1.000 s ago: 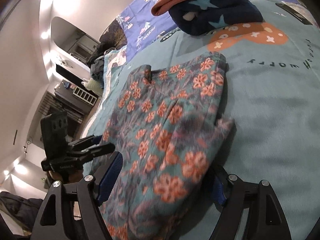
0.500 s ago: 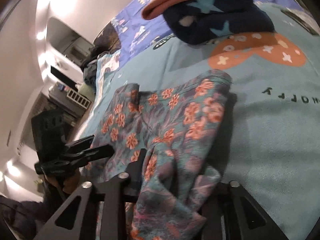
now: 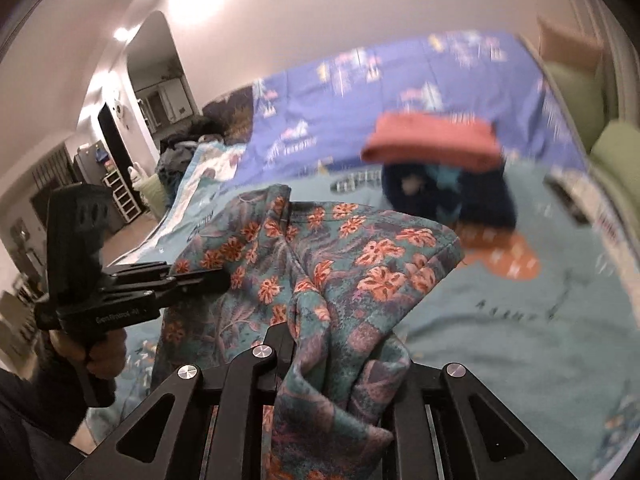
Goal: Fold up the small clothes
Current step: 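Grasp the folded shirt with both grippers and lift it off the bed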
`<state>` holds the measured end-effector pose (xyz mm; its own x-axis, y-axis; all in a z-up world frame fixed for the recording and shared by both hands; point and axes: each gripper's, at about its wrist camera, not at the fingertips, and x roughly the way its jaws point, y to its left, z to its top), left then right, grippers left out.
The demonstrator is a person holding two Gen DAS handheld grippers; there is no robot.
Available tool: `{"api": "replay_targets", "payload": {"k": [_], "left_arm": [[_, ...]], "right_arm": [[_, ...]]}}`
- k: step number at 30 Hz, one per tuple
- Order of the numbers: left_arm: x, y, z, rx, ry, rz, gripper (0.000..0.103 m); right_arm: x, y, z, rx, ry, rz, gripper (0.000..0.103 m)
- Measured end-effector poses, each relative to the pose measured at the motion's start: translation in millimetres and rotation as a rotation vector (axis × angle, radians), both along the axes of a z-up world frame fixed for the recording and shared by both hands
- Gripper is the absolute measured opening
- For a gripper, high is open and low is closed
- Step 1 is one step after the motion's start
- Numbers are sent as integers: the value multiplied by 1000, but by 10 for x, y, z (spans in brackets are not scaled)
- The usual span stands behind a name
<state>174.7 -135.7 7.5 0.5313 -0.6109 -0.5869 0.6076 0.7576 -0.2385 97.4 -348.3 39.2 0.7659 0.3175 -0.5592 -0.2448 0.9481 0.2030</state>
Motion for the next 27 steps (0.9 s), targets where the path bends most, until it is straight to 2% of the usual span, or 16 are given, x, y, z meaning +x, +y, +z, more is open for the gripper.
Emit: {"api": "replay_targets", "payload": {"k": [8, 15, 22, 27], "left_arm": [[-224, -175, 672, 2, -209, -30, 15], [-164, -411, 1157, 4, -357, -33, 14], [40, -606, 1468, -2, -432, -38, 14], [248, -794, 1605, 22, -485, -28, 14]], "right_arm": [[-356, -10, 682, -102, -226, -87, 15], [-441, -7, 1160, -187, -375, -167, 15], [-309, -189, 1390, -174, -444, -206, 15], [-26, -357, 1489, -170, -460, -223, 15]]}}
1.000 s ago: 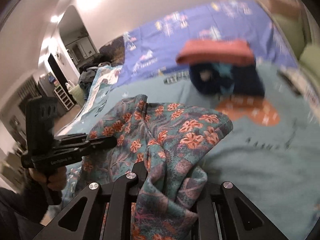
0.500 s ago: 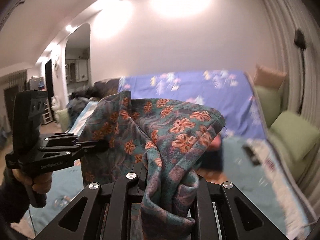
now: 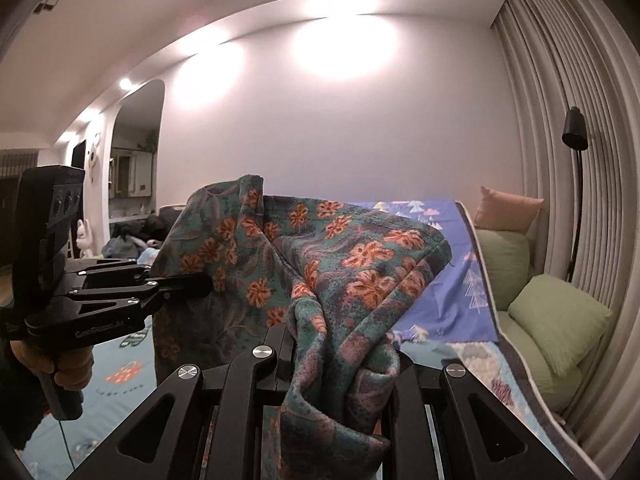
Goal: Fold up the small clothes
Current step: 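Grasp the folded shirt with both grippers and lift it off the bed, then carry the shirt with both grippers onto the stack of folded clothes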
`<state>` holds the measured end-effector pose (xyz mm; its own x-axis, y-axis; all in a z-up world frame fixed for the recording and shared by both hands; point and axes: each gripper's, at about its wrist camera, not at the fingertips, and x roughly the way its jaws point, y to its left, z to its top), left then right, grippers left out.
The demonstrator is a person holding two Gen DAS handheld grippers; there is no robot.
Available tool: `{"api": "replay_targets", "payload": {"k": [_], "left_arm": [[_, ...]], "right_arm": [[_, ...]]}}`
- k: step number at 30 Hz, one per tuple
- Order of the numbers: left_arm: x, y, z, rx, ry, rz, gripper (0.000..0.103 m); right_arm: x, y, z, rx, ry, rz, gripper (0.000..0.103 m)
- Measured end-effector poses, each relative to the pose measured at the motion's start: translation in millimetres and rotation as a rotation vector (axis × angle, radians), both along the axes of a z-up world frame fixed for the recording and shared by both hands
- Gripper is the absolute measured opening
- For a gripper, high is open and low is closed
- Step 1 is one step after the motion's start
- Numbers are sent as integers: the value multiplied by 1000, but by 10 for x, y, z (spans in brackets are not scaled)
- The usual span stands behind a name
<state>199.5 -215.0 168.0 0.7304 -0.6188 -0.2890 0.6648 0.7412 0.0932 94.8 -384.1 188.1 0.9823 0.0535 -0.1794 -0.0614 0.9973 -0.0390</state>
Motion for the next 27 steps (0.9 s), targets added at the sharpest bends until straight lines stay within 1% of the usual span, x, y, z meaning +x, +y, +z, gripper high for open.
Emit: {"api": "replay_targets", "payload": {"k": [4, 8, 10, 11, 14, 16, 18, 19, 20, 21, 22, 23, 24, 25, 26, 27], "left_arm": [[281, -179, 135, 10, -35, 17, 14], [662, -376, 237, 14, -76, 48, 14], [799, -459, 242, 20, -91, 62, 15], [927, -506, 230, 23, -96, 68, 15], [1222, -601, 161, 33, -94, 94, 15], [1478, -679, 44, 56, -98, 127, 15], [1833, -754, -147, 93, -83, 174, 15], [2064, -789, -286, 114, -56, 204, 15], [2213, -809, -377, 126, -36, 225, 18], [2477, -843, -563, 150, 5, 264, 20], [2675, -861, -729, 171, 44, 294, 22], [2893, -887, -932, 196, 93, 319, 24], [3109, -920, -1179, 234, 148, 337, 24], [3235, -956, -1349, 268, 185, 352, 24], [3356, -979, -1612, 312, 221, 372, 24], [3381, -989, -1735, 323, 222, 373, 24]], "right_arm": [[406, -222, 175, 30, -1, -10, 15], [889, -462, 308, 94, -6, 2, 15], [1121, -569, 314, 115, -8, 8, 15], [1248, -628, 302, 121, -3, 6, 15], [1698, -742, 222, 137, 30, 1, 15], [2128, -837, 107, 169, 75, 17, 15], [2492, -885, -18, 186, 122, 29, 16], [2756, -903, -131, 195, 164, 33, 17], [3018, -913, -267, 203, 211, 32, 18], [3210, -916, -384, 202, 248, 22, 21], [3488, -917, -573, 183, 309, -2, 26], [3693, -923, -729, 163, 357, -37, 28], [3945, -937, -999, 139, 436, -96, 34], [4090, -959, -1182, 129, 491, -137, 35], [4203, -999, -1370, 127, 547, -173, 35], [4305, -1061, -1578, 136, 613, -212, 35]]}}
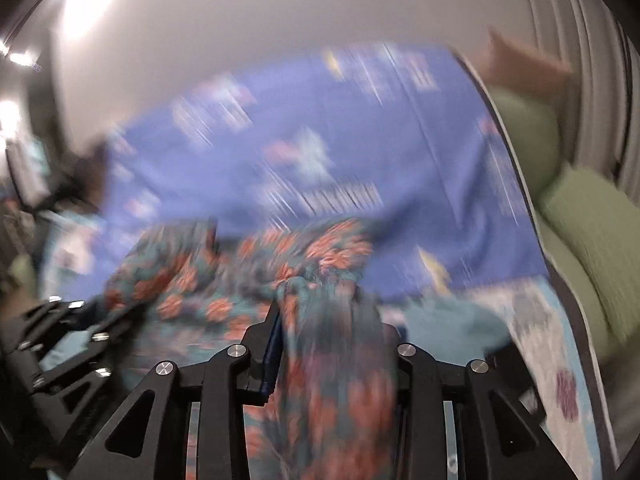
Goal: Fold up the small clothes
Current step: 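Carry the shirt with both grippers onto the stack of folded clothes, then open both grippers and withdraw them from the stack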
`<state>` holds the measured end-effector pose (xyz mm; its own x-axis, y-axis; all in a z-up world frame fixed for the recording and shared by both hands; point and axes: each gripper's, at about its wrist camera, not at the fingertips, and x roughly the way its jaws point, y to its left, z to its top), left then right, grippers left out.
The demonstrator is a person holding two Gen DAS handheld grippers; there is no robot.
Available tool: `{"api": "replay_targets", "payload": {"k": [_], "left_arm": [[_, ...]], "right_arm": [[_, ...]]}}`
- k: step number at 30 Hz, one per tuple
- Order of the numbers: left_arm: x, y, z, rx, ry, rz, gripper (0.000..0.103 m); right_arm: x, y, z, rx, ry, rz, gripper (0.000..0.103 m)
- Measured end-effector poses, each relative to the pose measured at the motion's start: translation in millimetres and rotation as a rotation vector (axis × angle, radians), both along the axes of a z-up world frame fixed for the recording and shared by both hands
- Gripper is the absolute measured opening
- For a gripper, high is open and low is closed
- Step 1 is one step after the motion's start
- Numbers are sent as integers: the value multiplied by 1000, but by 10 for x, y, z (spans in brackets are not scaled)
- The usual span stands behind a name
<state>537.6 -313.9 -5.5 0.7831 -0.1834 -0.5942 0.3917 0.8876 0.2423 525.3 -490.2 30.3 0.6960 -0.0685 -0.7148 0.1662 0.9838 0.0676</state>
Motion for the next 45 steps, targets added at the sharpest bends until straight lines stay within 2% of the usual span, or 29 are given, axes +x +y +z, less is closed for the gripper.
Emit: {"api": "replay_targets", "payload": {"k": [1, 2, 3, 5, 7, 10, 12, 13, 14, 16, 18, 22, 23, 25, 31, 34, 37, 41, 45], "left_arm": [[-11, 16, -88, -9, -3, -8, 24], [-38, 19, -122, -34, -11, -11, 24], [-79, 57, -129, -69, -20, -11, 24], [-106, 59, -118, -78, -23, -22, 24], [-144, 51, -113, -77, -23, -23, 24], [-119, 59, -48, -83, -28, -15, 25], [-234, 131, 34, -99, -23, -17, 29], [-287, 171, 72, -109, -22, -16, 35], [-402, 232, 147, -132, -21, -18, 43], [-584, 330, 272, -172, -22, -23, 51], [-777, 402, 405, -199, -24, -31, 52], [-1242, 538, 720, -242, -33, -53, 64], [-1379, 569, 810, -243, -45, -54, 65], [-1719, 629, 1020, -235, -81, -55, 69], [-2629, 803, 1513, -230, -164, -65, 81], [-3039, 852, 1698, -196, -229, -68, 82], [-3322, 914, 1765, -163, -259, -29, 84], [-3608, 1101, 1673, -210, -206, -5, 84], [-3907, 1237, 1496, -217, -211, 30, 84]], "right_arm": [[31, -82, -152, 47, 32, -12, 37], [2, -213, -213, 97, 23, -10, 37], [-54, -297, -233, 150, 2, -10, 40], [-132, -442, -239, 204, -14, -31, 50], [-220, -485, -199, 185, -18, -56, 56], [-416, -435, -55, 124, -33, -76, 56], [-536, -403, 91, 90, -56, -80, 56], [-662, -366, 167, 77, -73, -77, 57], [-739, -339, 224, 72, -82, -72, 57], [-988, -274, 340, 73, -96, -52, 59], [-1200, -157, 458, 79, -109, -24, 59], [-1716, 144, 690, 51, -125, 32, 60], [-1839, 233, 757, 40, -133, 48, 60], [-2165, 398, 915, 14, -154, 61, 69], [-3068, 720, 1243, -36, -239, 52, 77], [-3475, 826, 1339, -31, -278, 38, 82], [-3776, 928, 1389, -43, -296, 27, 84], [-4068, 1091, 1321, -60, -294, 11, 85], [-4335, 1178, 1154, -59, -291, -12, 86]]}}
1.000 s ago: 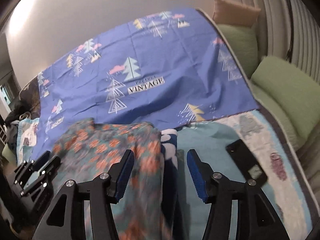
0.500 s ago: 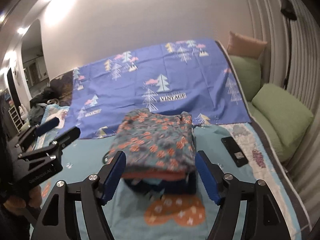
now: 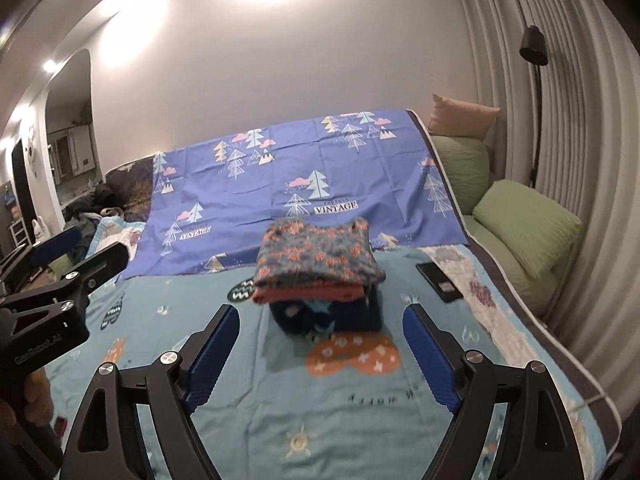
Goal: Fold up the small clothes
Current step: 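Open both grippers and withdraw them from the stack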
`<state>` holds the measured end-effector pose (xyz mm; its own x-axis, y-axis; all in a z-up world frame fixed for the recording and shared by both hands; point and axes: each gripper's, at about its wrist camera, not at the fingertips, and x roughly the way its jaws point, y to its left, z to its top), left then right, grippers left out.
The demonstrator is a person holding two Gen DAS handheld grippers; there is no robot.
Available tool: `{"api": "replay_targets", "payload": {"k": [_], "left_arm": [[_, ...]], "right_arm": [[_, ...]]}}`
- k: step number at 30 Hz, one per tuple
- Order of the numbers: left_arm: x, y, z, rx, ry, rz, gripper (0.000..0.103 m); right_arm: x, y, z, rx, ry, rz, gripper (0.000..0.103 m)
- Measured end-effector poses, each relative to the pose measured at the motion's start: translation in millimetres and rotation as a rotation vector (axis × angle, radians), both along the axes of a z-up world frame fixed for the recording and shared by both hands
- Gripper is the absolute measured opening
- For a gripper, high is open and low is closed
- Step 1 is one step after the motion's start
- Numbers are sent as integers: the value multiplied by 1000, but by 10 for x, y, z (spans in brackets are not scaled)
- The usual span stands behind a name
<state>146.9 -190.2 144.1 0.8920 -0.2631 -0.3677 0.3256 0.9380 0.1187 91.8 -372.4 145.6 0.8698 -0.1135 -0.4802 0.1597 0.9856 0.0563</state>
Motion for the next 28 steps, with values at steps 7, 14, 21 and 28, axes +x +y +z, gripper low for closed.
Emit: {"api": "replay_targets", "payload": {"k": [7, 14, 21, 28], "left_arm": [[-316, 155, -284, -50, 96, 5, 84], [-426, 125, -397, -34, 115, 13, 84], [-471, 94, -466, -28, 132, 5, 84], [-489, 81, -491, -24, 131, 8, 84]], "right_arm": [[-310, 70, -264, 18, 50, -18, 86], [-475, 81, -314, 1, 46, -42, 86], [-521, 82, -323, 0, 46, -43, 87], [-536, 114, -305, -12, 50, -39, 87]]}}
